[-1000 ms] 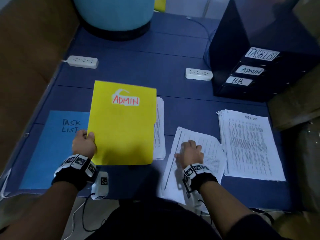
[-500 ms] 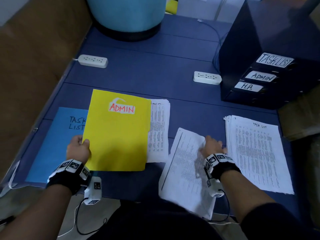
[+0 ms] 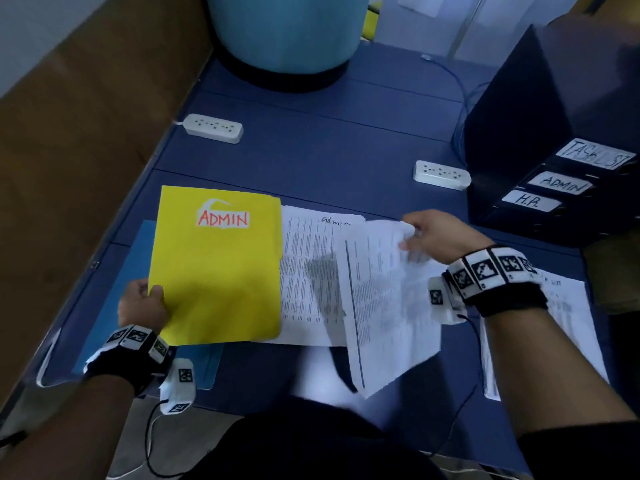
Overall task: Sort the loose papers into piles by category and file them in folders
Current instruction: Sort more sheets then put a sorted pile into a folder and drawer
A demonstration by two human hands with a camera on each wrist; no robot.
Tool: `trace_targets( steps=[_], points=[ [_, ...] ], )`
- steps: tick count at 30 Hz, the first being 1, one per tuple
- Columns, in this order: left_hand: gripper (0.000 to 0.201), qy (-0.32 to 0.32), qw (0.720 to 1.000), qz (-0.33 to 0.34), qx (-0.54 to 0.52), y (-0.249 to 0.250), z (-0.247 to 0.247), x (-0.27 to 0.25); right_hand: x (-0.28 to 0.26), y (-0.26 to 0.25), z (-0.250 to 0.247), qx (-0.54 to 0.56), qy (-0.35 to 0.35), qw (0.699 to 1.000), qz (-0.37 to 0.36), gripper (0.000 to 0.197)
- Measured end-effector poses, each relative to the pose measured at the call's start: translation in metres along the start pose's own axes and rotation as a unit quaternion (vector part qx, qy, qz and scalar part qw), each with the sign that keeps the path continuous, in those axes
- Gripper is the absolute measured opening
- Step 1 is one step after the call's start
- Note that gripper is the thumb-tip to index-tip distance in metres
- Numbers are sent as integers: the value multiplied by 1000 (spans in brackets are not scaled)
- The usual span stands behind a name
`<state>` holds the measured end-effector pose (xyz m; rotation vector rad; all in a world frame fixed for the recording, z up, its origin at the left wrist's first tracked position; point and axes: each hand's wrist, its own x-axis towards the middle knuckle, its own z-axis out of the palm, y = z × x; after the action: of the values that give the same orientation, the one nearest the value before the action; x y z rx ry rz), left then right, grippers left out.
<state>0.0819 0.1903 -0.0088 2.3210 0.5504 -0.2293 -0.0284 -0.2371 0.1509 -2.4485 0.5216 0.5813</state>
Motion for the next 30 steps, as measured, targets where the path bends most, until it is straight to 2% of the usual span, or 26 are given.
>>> trace_targets(
  steps=[3, 6, 9, 11, 16, 20, 24, 25, 27, 28, 30],
  points=[
    [28, -5, 1000, -10, 2, 0, 0, 8, 31, -37, 6, 6, 13, 1000, -21, 27],
    [30, -20, 1000, -10, 10, -5, -4, 18, 83, -54, 32, 6, 42, 999, 3, 29],
    [33, -4, 1000, -14, 10, -4, -14, 28, 126, -62, 66, -35, 36, 997, 57, 8],
    [32, 22, 1000, -16, -10, -2, -20, 38, 148, -60, 87, -36, 42, 994, 98, 30],
    [26, 44, 998, 9, -49, 4, -20, 67, 176, -47, 119, -7, 83, 987, 140, 31],
    [29, 18, 1000, -8, -6, 15, -4, 76, 175, -29, 118, 55, 147, 979, 133, 41],
    [40, -45, 993, -58, 96, 21, 12, 76, 145, -5, 102, 167, 255, 937, 169, 62],
    [45, -45, 990, -61, 121, 23, 16, 75, 133, 1, 100, 186, 255, 930, 187, 66],
    [56, -27, 983, -49, 173, 33, 24, 66, 109, 14, 110, 224, 202, 927, 222, 70],
    [61, -30, 981, -27, 189, 39, 28, 60, 99, 17, 117, 234, 162, 929, 237, 69],
    [68, -63, 975, 62, 206, 52, 41, 46, 86, 18, 134, 240, 107, 930, 257, 60]
  ],
)
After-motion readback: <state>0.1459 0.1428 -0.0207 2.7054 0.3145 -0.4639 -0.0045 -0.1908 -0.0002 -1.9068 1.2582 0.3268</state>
